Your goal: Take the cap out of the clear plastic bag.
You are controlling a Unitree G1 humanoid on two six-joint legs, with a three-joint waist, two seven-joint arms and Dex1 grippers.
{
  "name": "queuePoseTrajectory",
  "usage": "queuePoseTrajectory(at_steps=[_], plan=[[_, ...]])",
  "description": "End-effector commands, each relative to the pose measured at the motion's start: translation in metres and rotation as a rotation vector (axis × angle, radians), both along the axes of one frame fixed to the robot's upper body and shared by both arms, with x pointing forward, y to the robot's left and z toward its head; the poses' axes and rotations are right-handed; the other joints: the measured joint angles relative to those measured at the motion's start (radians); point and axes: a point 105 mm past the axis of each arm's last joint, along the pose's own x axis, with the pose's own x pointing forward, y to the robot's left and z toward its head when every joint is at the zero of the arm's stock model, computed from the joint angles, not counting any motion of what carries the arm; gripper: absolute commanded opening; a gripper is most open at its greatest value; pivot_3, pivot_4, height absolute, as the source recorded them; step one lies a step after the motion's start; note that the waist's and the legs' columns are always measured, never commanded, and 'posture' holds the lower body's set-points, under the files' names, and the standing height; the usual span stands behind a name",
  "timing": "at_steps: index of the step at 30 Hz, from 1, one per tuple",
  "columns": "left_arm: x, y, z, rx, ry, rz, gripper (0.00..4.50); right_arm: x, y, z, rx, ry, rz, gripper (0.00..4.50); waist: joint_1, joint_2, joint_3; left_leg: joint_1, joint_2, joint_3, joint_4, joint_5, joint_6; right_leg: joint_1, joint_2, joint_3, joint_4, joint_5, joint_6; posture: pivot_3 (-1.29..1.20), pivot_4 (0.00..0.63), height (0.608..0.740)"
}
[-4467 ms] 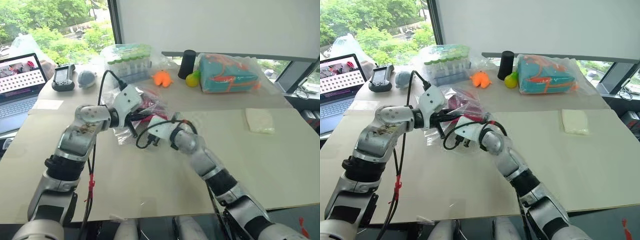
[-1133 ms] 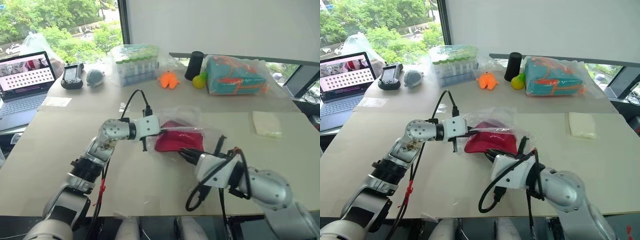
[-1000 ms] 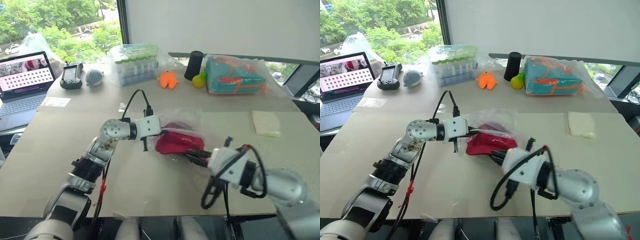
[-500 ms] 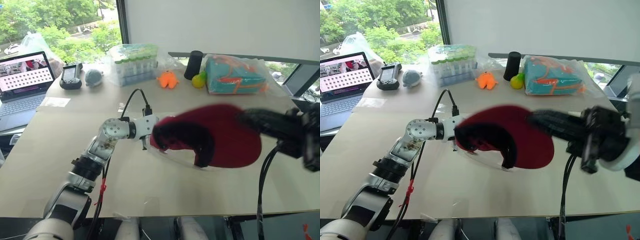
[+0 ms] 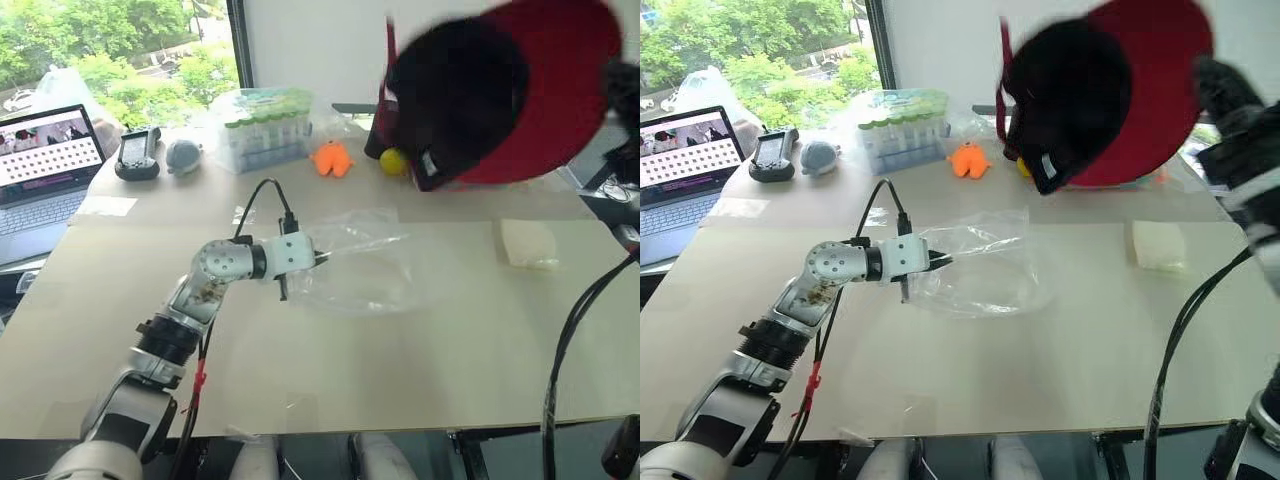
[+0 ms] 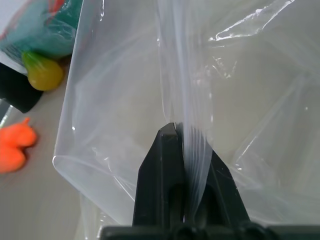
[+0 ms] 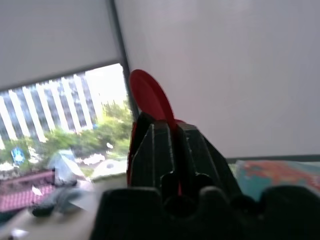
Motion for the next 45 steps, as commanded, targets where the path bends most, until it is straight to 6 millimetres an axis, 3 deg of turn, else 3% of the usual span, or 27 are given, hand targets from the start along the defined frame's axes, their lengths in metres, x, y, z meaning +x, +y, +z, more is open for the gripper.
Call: queuePoseTrajectory(at_steps=[1,5,8,10,13,17,18,19,21,31,37,40,45], plan=[[-0.009,0.014,0.015,0.062,-0.243,-0.068,0.0,0.002,0.051,-0.019,-0.536,-0.142,-0.068,0.04,-0.008,0.002,0.0,0.0,0.0,0.0,0.0,0.0,0.0,-0.001,0.0,0.0,0.0,0.0,0.0,0.0,0.15,0.74],[-0.012,0.029,0.009,0.198,-0.425,-0.119,0.0,0.009,0.088,-0.07,-0.995,-0.26,-0.044,0.04,-0.007,0.002,0.0,0.0,0.001,0.001,-0.002,0.0,0.0,-0.001,0.0,0.0,-0.001,0.0,-0.001,0.0,0.15,0.74],[-0.01,0.037,0.002,0.266,-0.49,-0.124,0.0,0.002,0.109,-0.101,-1.167,-0.322,0.063,0.04,-0.002,0.002,0.0,0.0,0.0,0.002,-0.001,0.0,0.0,-0.001,-0.001,0.0,-0.001,-0.001,-0.001,0.0,0.15,0.74],[-0.009,0.039,-0.003,0.289,-0.514,-0.123,0.0,-0.005,0.118,-0.122,-1.224,-0.331,0.143,0.04,0.003,0.002,0.0,0.0,-0.001,0.002,-0.001,0.0,0.0,-0.001,-0.001,0.0,-0.001,-0.001,0.0,0.0,0.15,0.74],[-0.01,0.039,-0.015,0.299,-0.528,-0.123,0.0,-0.017,0.127,-0.173,-1.323,-0.251,0.296,0.04,0.013,0.002,0.0,0.0,-0.001,0.002,-0.001,0.0,0.0,-0.001,-0.001,-0.001,-0.001,-0.001,0.0,0.0,0.15,0.74],[-0.014,0.035,-0.023,0.27,-0.51,-0.124,0.0,-0.022,0.131,-0.197,-1.296,-0.156,0.362,0.04,0.017,0.002,0.0,0.0,0.0,0.003,0.001,0.0,0.0,-0.001,-0.001,0.0,0.001,0.0,0.0,0.0,0.15,0.74],[-0.016,0.033,-0.025,0.253,-0.499,-0.126,0.28,-0.023,0.132,-0.203,-1.284,-0.12,0.379,0.01,0.017,0.002,0.0,0.001,0.0,0.003,0.001,0.0,0.0,0.0,-0.001,0.0,0.001,0.0,0.0,0.0,0.15,0.74],[-0.018,0.032,-0.026,0.24,-0.489,-0.129,0.57,-0.023,0.133,-0.207,-1.279,-0.103,0.389,0.37,0.017,0.002,0.0,0.002,0.0,0.003,0.001,0.0,0.0,0.001,-0.001,0.0,0.001,0.0,0.0,0.0,0.15,0.74],[-0.021,0.03,-0.027,0.218,-0.473,-0.132,0.98,-0.023,0.134,-0.212,-1.268,-0.076,0.4,0.93,0.018,0.002,0.0,0.004,0.0,0.004,0.001,0.0,0.0,0.002,-0.001,0.0,0.002,0.0,0.0,0.0,0.15,0.74],[-0.039,0.033,-0.035,0.162,-0.337,-0.173,4.49,-0.019,0.133,-0.216,-1.182,0.031,0.447,4.4,0.019,0.002,0.0,0.004,0.0,0.003,0.001,0.0,0.0,0.002,0.0,0.0,0.003,0.0,0.0,0.0,0.15,0.74],[-0.058,0.039,-0.037,0.115,-0.178,-0.226,4.5,-0.021,0.133,-0.205,-1.067,0.115,0.499,4.46,0.016,0.002,0.0,0.004,0.0,0.003,0.001,0.0,0.0,0.002,0.0,0.0,0.003,0.0,0.0,0.0,0.15,0.74],[-0.067,0.045,-0.027,0.052,-0.003,-0.22,4.5,-0.022,0.122,-0.198,-1.004,0.199,0.539,4.46,0.017,0.002,0.0,0.004,0.001,0.003,0.001,0.0,0.0,0.002,0.0,0.0,0.003,0.0,0.0,0.0,0.15,0.74],[-0.078,0.052,0.007,-0.11,0.283,-0.179,4.5,-0.018,0.097,-0.173,-0.826,0.333,0.58,4.46,0.016,0.001,0.0,0.004,0.001,0.003,0.001,0.0,0.0,0.002,0.0,-0.001,0.003,-0.001,0.0,0.0,0.15,0.74]])
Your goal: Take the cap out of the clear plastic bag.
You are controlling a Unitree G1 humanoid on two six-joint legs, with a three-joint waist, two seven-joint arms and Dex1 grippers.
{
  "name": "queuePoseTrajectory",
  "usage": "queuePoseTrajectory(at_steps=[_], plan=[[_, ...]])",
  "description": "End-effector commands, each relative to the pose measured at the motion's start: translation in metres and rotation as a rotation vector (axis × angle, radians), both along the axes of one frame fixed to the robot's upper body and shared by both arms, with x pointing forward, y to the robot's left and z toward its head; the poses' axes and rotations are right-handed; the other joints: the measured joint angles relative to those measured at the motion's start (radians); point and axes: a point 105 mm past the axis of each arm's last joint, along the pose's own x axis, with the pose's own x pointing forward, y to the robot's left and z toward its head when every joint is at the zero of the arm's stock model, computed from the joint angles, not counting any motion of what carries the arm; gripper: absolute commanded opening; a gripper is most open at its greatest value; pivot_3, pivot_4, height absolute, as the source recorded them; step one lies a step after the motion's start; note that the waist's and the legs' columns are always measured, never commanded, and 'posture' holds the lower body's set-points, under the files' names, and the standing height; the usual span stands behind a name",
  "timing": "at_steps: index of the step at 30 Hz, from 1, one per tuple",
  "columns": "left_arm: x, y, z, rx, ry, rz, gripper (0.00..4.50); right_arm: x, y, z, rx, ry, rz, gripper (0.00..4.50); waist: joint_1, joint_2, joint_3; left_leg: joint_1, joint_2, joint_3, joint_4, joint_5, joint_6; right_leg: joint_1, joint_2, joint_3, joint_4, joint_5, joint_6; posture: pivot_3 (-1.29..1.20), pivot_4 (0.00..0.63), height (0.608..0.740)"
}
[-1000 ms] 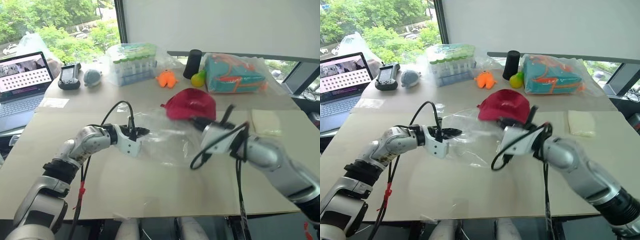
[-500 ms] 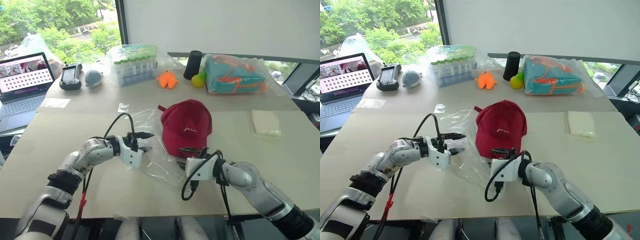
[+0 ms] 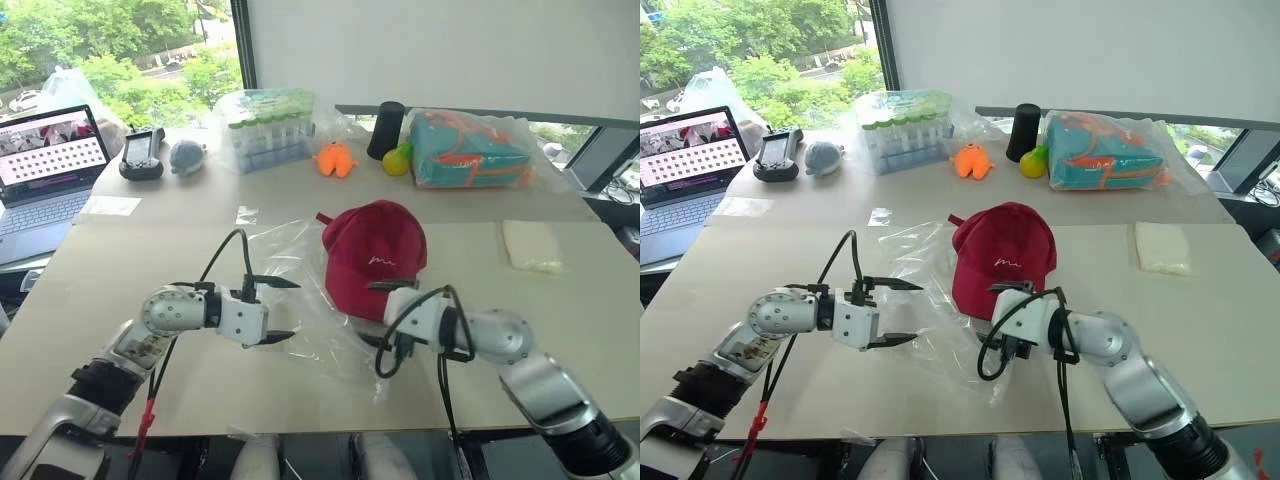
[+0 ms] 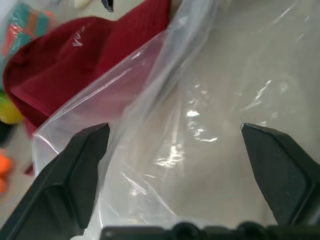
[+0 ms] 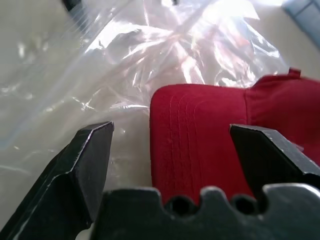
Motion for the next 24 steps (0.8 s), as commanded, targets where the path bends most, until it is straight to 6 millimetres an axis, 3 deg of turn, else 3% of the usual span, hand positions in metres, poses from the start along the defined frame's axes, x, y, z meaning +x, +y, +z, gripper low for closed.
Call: queuePoseTrajectory(at_steps=[1,7,11,13,17,20,24], plan=[[-0.008,0.004,0.036,-0.127,0.143,0.035,4.5,-0.003,-0.019,0.03,0.086,0.076,-0.006,4.46,0.0,0.0,0.0,0.0,0.0,0.0,0.0,0.0,0.0,0.0,0.0,0.0,0.0,0.0,0.0,0.0,0.15,0.74],[-0.021,0.014,0.058,-0.39,0.453,0.209,4.5,0.007,-0.069,0.052,0.249,0.176,-0.17,4.46,-0.005,0.0,0.0,0.0,0.0,-0.001,0.0,0.0,0.0,0.0,0.0,0.0,-0.001,-0.001,0.002,0.0,0.15,0.74],[0.01,0.044,0.08,-0.666,0.448,0.491,4.5,0.032,-0.099,0.074,0.475,0.118,-0.421,4.46,-0.006,-0.001,0.0,0.001,0.001,-0.001,0.0,0.0,0.0,0.001,0.0,-0.001,0.001,-0.004,0.007,0.0,0.15,0.74],[0.039,0.08,0.082,-0.782,0.33,0.774,4.5,0.049,-0.118,0.072,0.53,0.052,-0.617,4.46,-0.007,-0.001,0.0,0.004,0.001,-0.001,0.0,0.0,0.0,0.003,0.001,0.0,0.001,-0.004,0.006,0.0,0.15,0.74],[0.056,0.121,0.069,-0.852,0.177,1.121,4.5,0.061,-0.137,0.058,0.521,-0.045,-0.847,4.46,-0.01,0.0,0.0,0.004,0.0,-0.002,0.0,0.0,0.0,0.002,0.002,0.001,0.001,-0.004,0.006,0.0,0.15,0.74],[0.055,0.143,0.05,-0.857,0.083,1.313,4.5,0.065,-0.153,0.044,0.459,-0.143,-0.988,4.46,-0.008,0.0,0.0,0.0,-0.001,-0.002,-0.002,0.0,0.0,-0.001,0.0,0.001,0.0,0.0,-0.001,0.0,0.15,0.74],[0.046,0.176,0.021,-0.907,0.02,1.559,4.5,0.066,-0.173,0.039,0.52,-0.2,-1.085,4.46,-0.008,0.0,0.0,-0.002,-0.003,-0.002,-0.001,-0.001,-0.001,-0.002,-0.001,0.001,-0.001,0.0,-0.001,0.0,0.15,0.74]])
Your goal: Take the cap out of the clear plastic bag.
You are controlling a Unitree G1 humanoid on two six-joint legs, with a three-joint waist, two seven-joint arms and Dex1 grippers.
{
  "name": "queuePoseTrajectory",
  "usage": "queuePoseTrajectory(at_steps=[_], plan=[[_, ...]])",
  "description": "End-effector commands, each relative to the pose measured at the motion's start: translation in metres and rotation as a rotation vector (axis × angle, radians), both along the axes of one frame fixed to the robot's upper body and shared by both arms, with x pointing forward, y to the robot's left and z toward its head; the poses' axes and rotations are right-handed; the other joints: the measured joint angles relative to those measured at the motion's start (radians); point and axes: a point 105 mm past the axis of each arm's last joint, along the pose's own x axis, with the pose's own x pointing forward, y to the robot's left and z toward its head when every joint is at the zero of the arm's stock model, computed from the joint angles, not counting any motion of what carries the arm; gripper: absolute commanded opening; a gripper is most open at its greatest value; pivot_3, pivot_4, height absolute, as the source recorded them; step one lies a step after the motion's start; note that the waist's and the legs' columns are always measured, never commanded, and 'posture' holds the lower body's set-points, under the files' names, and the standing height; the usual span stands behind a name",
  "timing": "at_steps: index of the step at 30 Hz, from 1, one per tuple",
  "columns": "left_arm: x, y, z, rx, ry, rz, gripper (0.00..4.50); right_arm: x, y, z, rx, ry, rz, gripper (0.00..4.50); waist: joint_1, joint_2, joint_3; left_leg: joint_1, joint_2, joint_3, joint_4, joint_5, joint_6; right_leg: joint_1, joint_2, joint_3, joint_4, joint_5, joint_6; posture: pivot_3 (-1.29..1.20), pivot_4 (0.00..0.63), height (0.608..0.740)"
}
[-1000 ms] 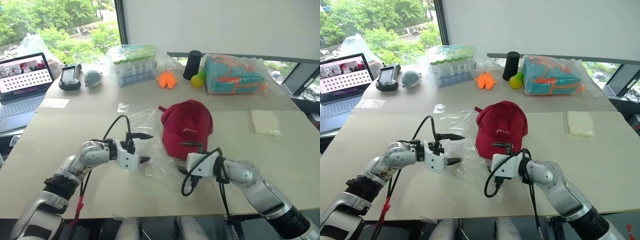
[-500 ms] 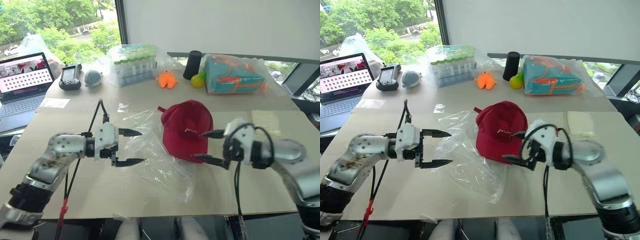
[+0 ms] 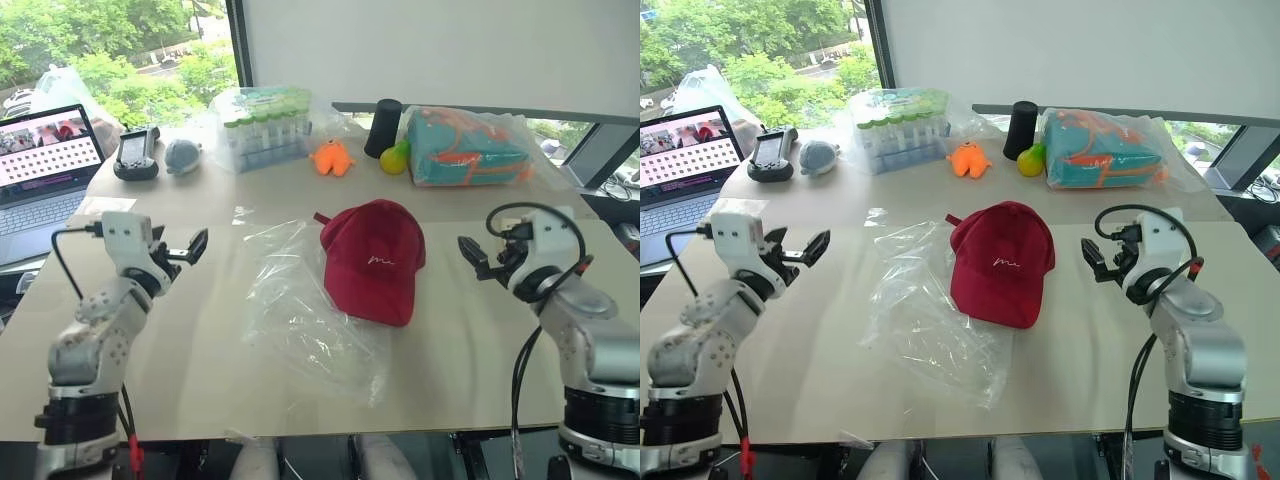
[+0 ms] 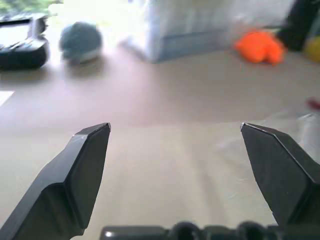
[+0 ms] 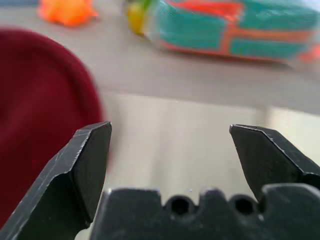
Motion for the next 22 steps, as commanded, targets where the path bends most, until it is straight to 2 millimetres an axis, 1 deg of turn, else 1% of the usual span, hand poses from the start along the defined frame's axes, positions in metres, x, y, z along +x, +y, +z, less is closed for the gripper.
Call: queuePoseTrajectory(at_steps=[1,3,5,7,12,16,22], plan=[[-0.013,0.041,-0.008,-0.003,-0.038,0.257,4.5,-0.002,-0.02,0.018,-0.028,-0.127,-0.084,4.46,0.0,0.0,0.0,0.0,0.0,0.0,0.0,0.0,0.0,0.0,0.0,0.0,0.0,0.0,0.0,0.0,0.15,0.74],[-0.022,0.055,-0.02,-0.014,-0.036,0.341,4.5,-0.002,-0.021,0.014,-0.036,-0.133,-0.082,4.46,-0.002,0.0,0.0,0.001,0.0,0.0,0.0,0.0,0.0,0.001,0.0,0.0,0.0,0.001,0.0,0.0,0.15,0.74],[-0.026,0.058,-0.028,-0.03,-0.032,0.37,4.5,-0.003,-0.02,0.009,-0.067,-0.136,-0.078,4.46,-0.005,0.0,0.0,0.002,0.0,0.0,0.0,0.0,0.0,0.002,0.0,0.0,0.0,0.001,0.0,0.0,0.15,0.74],[-0.028,0.057,-0.032,-0.04,-0.034,0.373,4.5,-0.002,-0.017,0.001,-0.081,-0.119,-0.064,4.46,-0.006,0.0,0.0,0.003,0.0,0.0,0.0,0.0,0.0,0.003,0.0,0.0,0.0,0.001,0.0,0.0,0.15,0.74],[-0.031,0.057,-0.037,-0.038,-0.026,0.378,4.5,0.002,-0.019,-0.012,-0.079,-0.094,-0.061,4.46,-0.011,0.0,0.0,0.003,0.0,0.0,0.0,0.0,0.0,0.003,0.0,0.0,0.0,0.001,0.0,0.0,0.15,0.74],[-0.036,0.061,-0.035,-0.037,-0.037,0.402,4.5,0.005,-0.024,-0.016,-0.085,-0.086,-0.058,4.46,-0.016,0.0,0.0,0.003,0.0,0.0,0.0,0.0,0.0,0.003,0.0,0.0,0.0,0.001,0.0,0.0,0.15,0.74],[-0.042,0.06,-0.033,-0.035,-0.047,0.406,4.5,0.009,-0.027,-0.019,-0.08,-0.083,-0.052,4.46,-0.019,0.0,0.0,0.003,0.0,0.0,0.0,0.0,0.0,0.003,0.0,0.0,0.0,0.001,0.0,0.0,0.15,0.74]])
